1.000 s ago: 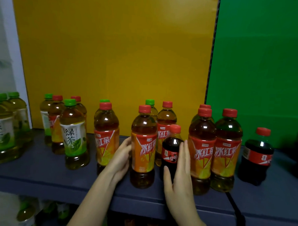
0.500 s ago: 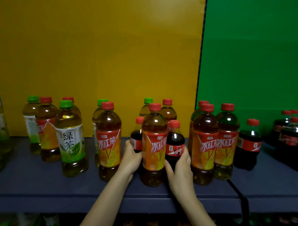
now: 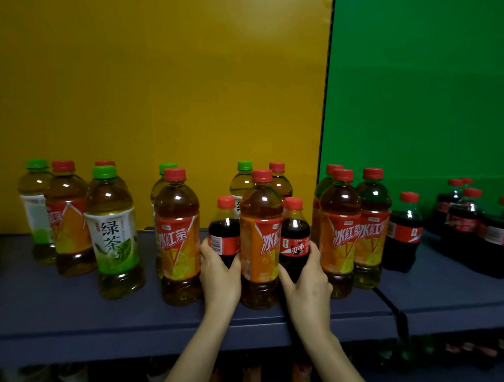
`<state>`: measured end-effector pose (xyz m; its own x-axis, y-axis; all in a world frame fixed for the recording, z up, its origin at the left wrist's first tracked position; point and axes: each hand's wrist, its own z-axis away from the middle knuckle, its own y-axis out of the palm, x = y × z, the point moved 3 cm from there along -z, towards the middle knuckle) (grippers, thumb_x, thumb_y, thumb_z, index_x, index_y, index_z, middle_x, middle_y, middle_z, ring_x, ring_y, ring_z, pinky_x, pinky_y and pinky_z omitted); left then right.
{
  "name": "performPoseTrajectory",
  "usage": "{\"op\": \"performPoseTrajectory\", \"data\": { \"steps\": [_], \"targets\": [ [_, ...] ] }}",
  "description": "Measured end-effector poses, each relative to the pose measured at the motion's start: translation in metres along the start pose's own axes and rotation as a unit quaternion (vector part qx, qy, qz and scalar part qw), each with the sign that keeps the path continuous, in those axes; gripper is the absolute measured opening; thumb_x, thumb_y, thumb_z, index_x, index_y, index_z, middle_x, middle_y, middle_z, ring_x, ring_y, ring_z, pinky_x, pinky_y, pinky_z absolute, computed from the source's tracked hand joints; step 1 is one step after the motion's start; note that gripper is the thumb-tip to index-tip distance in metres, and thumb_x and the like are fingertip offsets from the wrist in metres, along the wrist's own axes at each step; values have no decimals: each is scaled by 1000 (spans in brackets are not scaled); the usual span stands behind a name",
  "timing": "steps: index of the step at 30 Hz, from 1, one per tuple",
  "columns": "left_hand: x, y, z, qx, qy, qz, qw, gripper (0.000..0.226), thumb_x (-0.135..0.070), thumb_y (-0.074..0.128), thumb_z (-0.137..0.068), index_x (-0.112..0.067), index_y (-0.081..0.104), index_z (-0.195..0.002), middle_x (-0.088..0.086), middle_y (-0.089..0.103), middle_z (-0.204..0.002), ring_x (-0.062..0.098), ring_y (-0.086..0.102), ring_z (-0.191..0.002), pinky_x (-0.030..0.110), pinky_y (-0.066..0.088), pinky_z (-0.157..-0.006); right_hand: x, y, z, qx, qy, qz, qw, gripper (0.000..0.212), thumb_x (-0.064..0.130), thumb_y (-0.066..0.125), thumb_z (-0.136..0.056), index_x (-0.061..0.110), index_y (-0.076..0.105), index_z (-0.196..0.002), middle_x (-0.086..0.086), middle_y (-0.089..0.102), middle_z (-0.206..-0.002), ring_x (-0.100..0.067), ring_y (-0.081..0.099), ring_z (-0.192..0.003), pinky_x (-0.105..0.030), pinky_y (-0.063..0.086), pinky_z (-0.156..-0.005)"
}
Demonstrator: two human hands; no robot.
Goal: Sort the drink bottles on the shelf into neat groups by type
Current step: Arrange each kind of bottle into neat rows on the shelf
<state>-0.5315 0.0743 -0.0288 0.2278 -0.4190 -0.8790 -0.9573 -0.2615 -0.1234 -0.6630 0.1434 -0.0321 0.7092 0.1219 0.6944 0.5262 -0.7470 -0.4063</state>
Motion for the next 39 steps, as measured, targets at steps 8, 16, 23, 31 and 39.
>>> {"op": "performPoseTrajectory", "data": {
  "steps": [8,16,23,31,39],
  "targets": [
    [1,0,-1,-6,10,-20,1000,62,-13,65,-83,-2,32,-134,17,47,-129,29,47,-119,40,42,-99,4,-9,13,-16,17,-19,1000,75,34,63,-84,16,21,-143,-3,46,-141,-20,44,-128,-35,36,-99],
    [3,1,-2,-2,16,-21,1000,66,-12,64,-83,-2,27,-137,17,43,-133,29,44,-123,40,41,-101,11,-31,36,-18,11,-61,998,79,37,65,-80,27,20,-144,7,43,-142,-10,41,-129,-26,34,-101],
    [5,1,-3,-2,19,-25,1000,66,-15,64,-83,1,27,-136,21,42,-133,33,44,-122,47,40,-101,34,-32,62,98,-22,-111,989,74,49,64,-75,68,5,-116,42,28,-125,10,34,-122,-17,34,-101],
    [4,-2,2,13,34,-10,999,67,-16,64,-84,2,25,-135,21,39,-135,32,40,-126,37,36,-102,29,-23,41,104,-50,-102,988,70,45,60,-81,44,17,-137,21,39,-138,8,35,-126,-10,33,-101],
    [-2,-7,27,19,54,37,998,68,-29,69,-78,-7,36,-133,11,52,-126,23,51,-114,29,40,-90,10,-34,35,95,-22,-139,986,65,38,64,-81,59,16,-119,23,41,-132,10,38,-121,-4,32,-94]
  ]
}}
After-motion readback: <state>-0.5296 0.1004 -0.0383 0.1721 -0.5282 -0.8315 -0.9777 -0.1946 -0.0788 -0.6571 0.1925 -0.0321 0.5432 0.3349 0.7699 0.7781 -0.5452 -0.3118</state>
